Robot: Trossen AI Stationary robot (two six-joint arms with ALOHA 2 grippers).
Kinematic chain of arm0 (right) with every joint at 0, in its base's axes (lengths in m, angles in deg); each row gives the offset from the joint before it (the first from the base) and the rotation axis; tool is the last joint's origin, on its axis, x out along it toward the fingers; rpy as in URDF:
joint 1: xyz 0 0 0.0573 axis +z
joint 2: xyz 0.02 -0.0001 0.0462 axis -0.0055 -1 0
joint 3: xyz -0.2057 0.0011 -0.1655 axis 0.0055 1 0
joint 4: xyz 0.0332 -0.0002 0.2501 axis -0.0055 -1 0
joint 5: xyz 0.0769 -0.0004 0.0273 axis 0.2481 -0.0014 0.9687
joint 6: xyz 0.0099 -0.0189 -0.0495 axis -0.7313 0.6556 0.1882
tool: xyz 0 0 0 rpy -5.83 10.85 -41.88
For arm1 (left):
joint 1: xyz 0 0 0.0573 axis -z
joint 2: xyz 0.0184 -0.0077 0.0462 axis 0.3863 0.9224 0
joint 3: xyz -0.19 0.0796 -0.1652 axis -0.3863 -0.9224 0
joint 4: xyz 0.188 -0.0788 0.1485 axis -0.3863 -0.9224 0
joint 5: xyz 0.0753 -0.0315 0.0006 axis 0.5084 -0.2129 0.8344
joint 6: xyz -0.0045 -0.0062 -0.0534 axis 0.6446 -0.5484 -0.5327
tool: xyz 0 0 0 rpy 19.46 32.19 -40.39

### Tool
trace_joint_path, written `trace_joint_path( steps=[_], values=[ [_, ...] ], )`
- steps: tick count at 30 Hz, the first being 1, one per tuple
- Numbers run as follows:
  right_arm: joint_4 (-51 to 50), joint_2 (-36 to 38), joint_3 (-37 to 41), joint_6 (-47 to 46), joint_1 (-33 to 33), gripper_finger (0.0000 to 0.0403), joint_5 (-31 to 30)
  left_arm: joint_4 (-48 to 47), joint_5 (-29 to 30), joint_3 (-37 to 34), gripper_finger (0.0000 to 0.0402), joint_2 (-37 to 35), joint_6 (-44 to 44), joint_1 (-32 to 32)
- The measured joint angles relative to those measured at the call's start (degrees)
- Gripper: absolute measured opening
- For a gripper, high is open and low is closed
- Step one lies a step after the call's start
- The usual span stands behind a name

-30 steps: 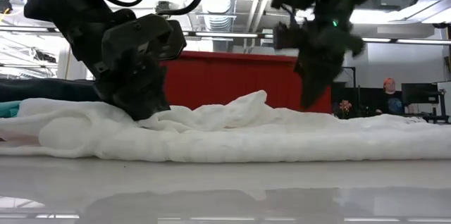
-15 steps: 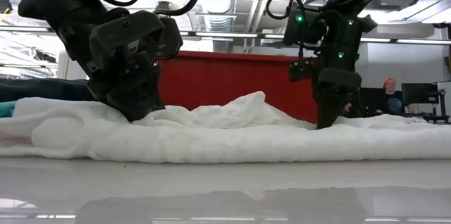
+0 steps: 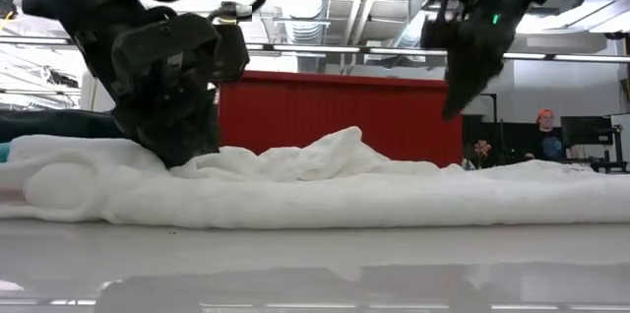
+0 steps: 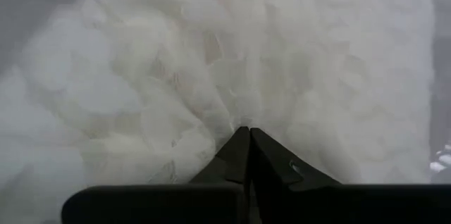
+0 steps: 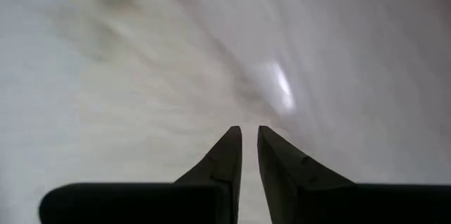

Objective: Fold laundry
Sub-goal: Fold the white dress

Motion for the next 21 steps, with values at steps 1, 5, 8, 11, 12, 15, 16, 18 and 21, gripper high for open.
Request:
trace_joint_path(
  steps=[1,5,8,11,12,15,16,18,21],
  values=[
    [0.66,1.69,0.00,0.13,0.41,0.0074,2.06,-0.34,0.97,-0.08,0.0000,-0.72,0.12,-0.11],
    [2.19,6.20,-0.04,0.18,2.92,0.0074,7.03,0.18,4.05,-0.09,0.0000,-4.75,3.00,-0.56],
    [2.89,7.24,-0.04,-0.45,5.28,0.0078,7.68,0.19,4.27,-0.09,0.0003,-7.35,6.14,-0.63],
    [5.74,6.78,-0.04,-0.49,7.11,0.0100,8.70,0.24,2.96,-0.09,0.0017,-10.18,7.57,-0.57],
    [7.45,6.30,-0.04,-0.48,7.66,0.0113,8.73,0.30,2.39,-0.09,0.0024,-11.26,7.36,-0.59],
    [13.49,4.50,-0.04,-0.78,9.18,0.0161,9.75,-0.20,-0.81,-0.07,0.0051,-15.84,6.43,-0.66],
    [15.25,3.86,-0.04,-1.33,9.48,0.0179,10.21,-0.19,-2.85,-0.07,0.0062,-17.88,6.23,-0.66],
    [17.49,2.22,-0.07,-2.37,9.79,0.0214,11.65,-1.24,-8.77,-0.03,0.0082,-22.48,5.34,-0.48],
    [18.78,-0.24,-0.07,-2.59,9.81,0.0248,12.32,-10.35,-13.10,0.07,0.0104,-30.22,0.07,1.13]
  ],
)
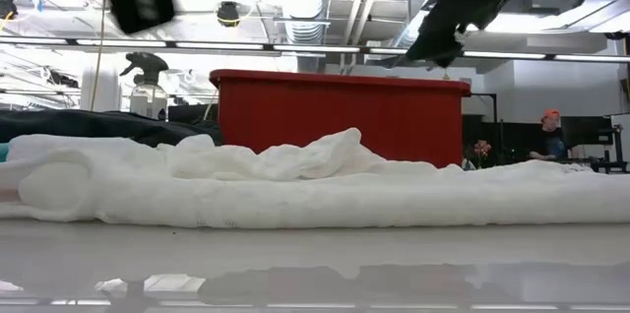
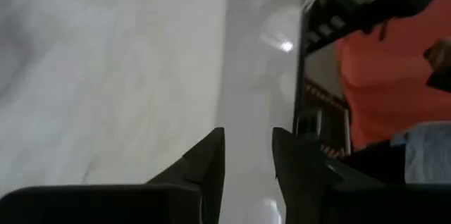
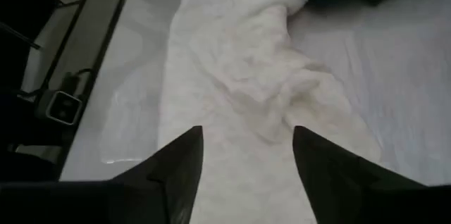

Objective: Fold laundry
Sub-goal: Fold the white dress

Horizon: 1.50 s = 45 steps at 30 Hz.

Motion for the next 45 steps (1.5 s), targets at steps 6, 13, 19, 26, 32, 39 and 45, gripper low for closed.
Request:
trace_joint_path(
  steps=[6,13,19,26,32,39,45],
  values=[
    [6.54,-6.15,-1.23,0.46,-0.26,0.0258,-0.67,-27.16,10.09,-0.04,0.0112,-11.07,-18.13,8.94],
    [6.55,-14.97,-9.13,3.07,1.27,0.0258,-0.40,-38.93,21.76,-0.09,0.0113,-9.71,-39.66,19.12],
    [3.63,-19.50,-13.42,4.98,1.73,0.0258,0.06,-34.56,21.50,-0.11,0.0114,-1.10,-31.75,20.98],
    [1.74,-20.68,-14.82,5.44,1.64,0.0258,0.44,-29.53,18.46,-0.11,0.0149,9.39,-23.78,20.13],
    [0.77,-20.41,-14.88,5.44,1.64,0.0258,0.50,-29.59,18.90,-0.11,0.0207,13.42,-27.19,19.18],
    [-1.65,-20.35,-14.88,5.59,1.68,0.0258,0.57,-32.80,17.65,-0.11,0.0241,13.54,-34.62,18.32],
    [-3.62,-20.32,-14.88,6.13,1.68,0.0258,0.57,-33.96,17.50,-0.11,0.0243,11.55,-37.34,19.34]
  ],
)
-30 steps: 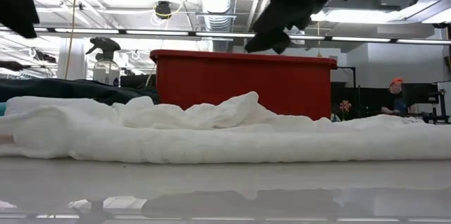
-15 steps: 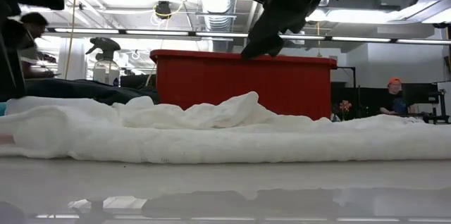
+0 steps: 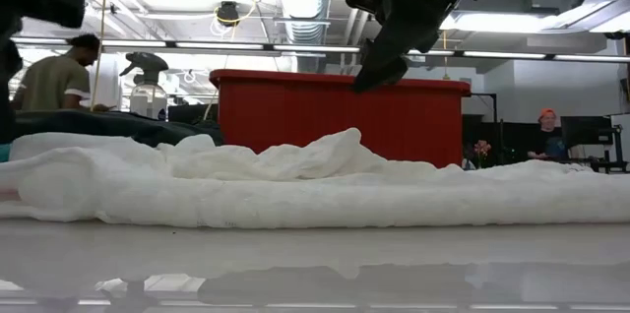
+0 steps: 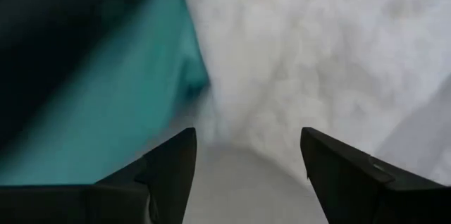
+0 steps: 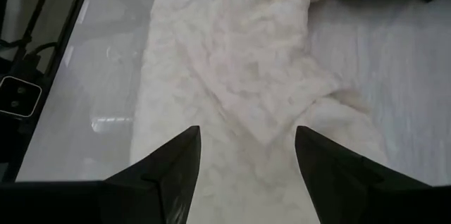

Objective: Fold laundry
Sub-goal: Fold the white dress

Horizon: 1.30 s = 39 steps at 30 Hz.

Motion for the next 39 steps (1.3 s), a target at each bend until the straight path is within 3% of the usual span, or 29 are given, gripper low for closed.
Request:
trace_joint_path(
  steps=[2,5,11,15,20,24,27,30,33,39],
  values=[
    [0.01,0.00,0.00,0.12,0.00,0.0258,0.00,-0.57,3.55,0.02,0.0243,-0.15,-1.02,0.20],
    [-0.03,0.00,0.00,0.10,0.02,0.0258,0.00,-0.45,4.02,-1.22,0.0243,-0.13,-2.14,-0.11],
    [-1.28,0.00,0.02,0.12,0.02,0.0258,0.09,13.67,3.28,-8.58,0.0243,-0.09,-4.27,-0.36],
    [-2.63,0.00,0.04,0.98,0.03,0.0258,0.11,19.73,6.38,-12.92,0.0243,-0.09,-6.02,-1.79],
    [-2.97,0.13,0.05,0.78,0.04,0.0251,0.83,29.34,4.54,-17.79,0.0236,-0.41,-5.45,-3.67],
    [-2.95,0.37,0.05,0.84,-0.02,0.0232,1.95,43.08,3.44,-20.03,0.0175,-0.03,-2.72,-3.82],
    [-2.85,0.35,0.07,0.24,-0.02,0.0220,1.92,46.00,1.38,-19.91,0.0095,-0.02,-3.66,-4.04],
    [-2.58,0.35,0.07,-1.00,-0.02,0.0208,1.90,46.14,-5.46,-19.93,0.0019,0.00,-7.09,-4.66],
    [-2.24,0.35,0.07,-1.14,0.00,0.0197,1.82,46.26,-10.83,-19.57,0.0017,0.00,-7.73,-3.72],
    [6.92,0.35,-0.28,-2.56,0.00,0.0152,1.75,51.05,-12.54,-19.50,0.0005,0.00,-9.00,-2.34]
  ],
)
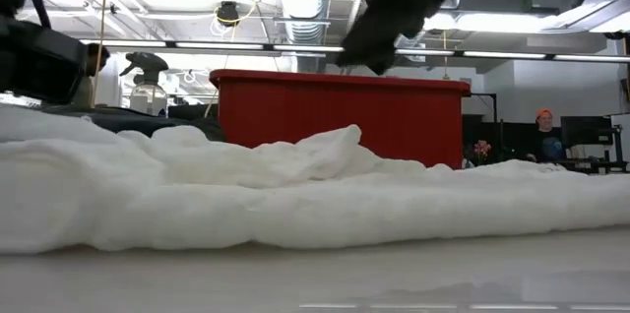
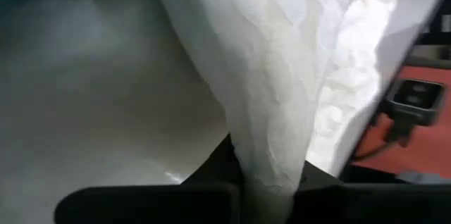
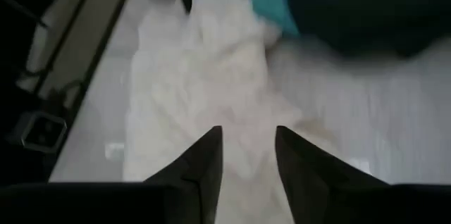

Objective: Fold laundry
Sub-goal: Fold the white dress

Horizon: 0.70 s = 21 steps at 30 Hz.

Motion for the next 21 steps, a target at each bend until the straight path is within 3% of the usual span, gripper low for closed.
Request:
trace_joint_path(
  steps=[5,11,21],
  values=[
    [1.88,0.08,-2.30,0.34,0.21,0.0105,-0.02,4.83,0.15,0.02,0.0002,-0.38,-1.65,0.10],
    [1.53,-0.32,-3.62,2.27,2.32,0.0017,-0.19,7.09,-0.80,0.09,0.0001,-0.55,-1.69,0.07],
    [8.80,-11.99,-3.50,-0.49,6.93,0.0016,-0.28,6.89,-3.41,2.96,0.0000,-1.26,-0.87,0.03]
  ],
)
